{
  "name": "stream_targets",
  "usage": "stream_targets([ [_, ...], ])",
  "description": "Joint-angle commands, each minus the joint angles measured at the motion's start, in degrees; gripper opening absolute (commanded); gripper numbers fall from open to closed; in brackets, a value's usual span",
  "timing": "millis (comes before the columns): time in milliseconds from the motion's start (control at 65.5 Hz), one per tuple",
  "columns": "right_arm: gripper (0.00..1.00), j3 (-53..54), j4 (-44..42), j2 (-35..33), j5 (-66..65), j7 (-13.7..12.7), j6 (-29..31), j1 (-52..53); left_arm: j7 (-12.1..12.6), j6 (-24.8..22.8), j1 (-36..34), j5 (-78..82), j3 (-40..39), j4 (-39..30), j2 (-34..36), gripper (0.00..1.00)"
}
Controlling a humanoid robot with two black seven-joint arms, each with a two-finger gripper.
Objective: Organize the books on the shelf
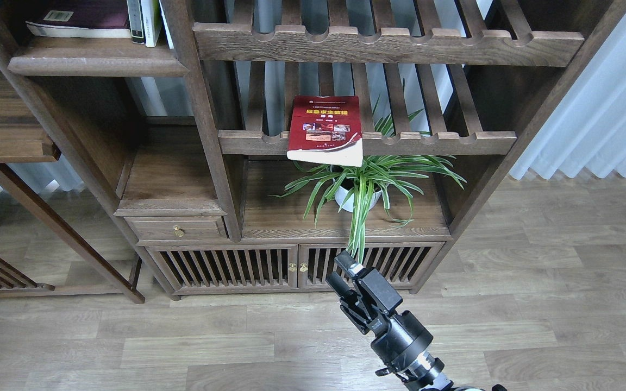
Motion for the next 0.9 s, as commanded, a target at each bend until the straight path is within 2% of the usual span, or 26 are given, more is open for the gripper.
stream_targets([
  [0,0.92,-0.09,0.24,0.0,0.52,0.35,0.0,-0.52,-4.86,0.08,0.39,-0.2,2.61,4.45,-0.1,0.08],
  [107,0.92,-1.49,0.24,0.0,0.7,1.49,0.0,-0.88,-7.41,0.96,1.0,-0.56,3.14,6.73,-0.54,0.08],
  [183,0.92,-2.2,0.24,0.0,1.4,2.28,0.0,-1.93,-7.94,1.75,2.14,-0.56,3.14,7.79,-2.82,0.08],
  [321,0.92,-2.81,0.24,0.0,1.93,2.37,0.0,-2.99,-8.12,3.42,2.5,-0.56,3.14,9.64,-4.23,0.08],
  [626,0.92,-2.81,0.24,0.0,2.72,2.37,0.0,-6.15,-8.38,3.68,4.43,-1.43,3.06,10.87,-4.84,0.09],
  [672,0.92,-2.81,0.33,0.0,2.9,2.37,0.0,-6.33,-8.3,3.77,5.05,-1.43,3.14,10.87,-4.84,0.15],
  [703,0.92,-2.81,0.33,0.0,2.99,2.37,0.0,-6.68,-8.21,4.12,5.4,-1.43,3.06,10.87,-4.84,0.24],
  [749,0.92,-2.81,0.33,-0.18,3.07,2.37,0.0,-7.03,-7.86,4.91,5.66,-1.61,2.97,10.78,-4.84,0.4],
  [764,0.92,-2.73,0.33,-0.26,3.07,2.37,0.0,-7.12,-7.68,5.61,5.84,-1.78,3.05,10.78,-4.76,0.52],
  [794,0.92,-2.73,0.42,-0.35,3.07,2.37,0.0,-7.21,-7.68,6.05,6.01,-1.96,3.06,10.61,-4.76,0.64],
  [825,0.92,-2.73,0.42,-0.44,3.16,2.37,0.0,-7.38,-7.68,6.32,6.27,-2.05,3.06,10.52,-4.67,0.71],
  [871,0.92,-2.73,0.42,-0.53,3.16,2.37,0.0,-7.64,-8.03,6.14,6.63,-2.31,2.79,10.17,-4.32,0.72],
  [886,0.92,-2.81,0.42,-0.62,3.34,2.37,0.0,-7.64,-8.03,6.06,6.8,-2.66,2.79,10.08,-4.14,0.77],
])
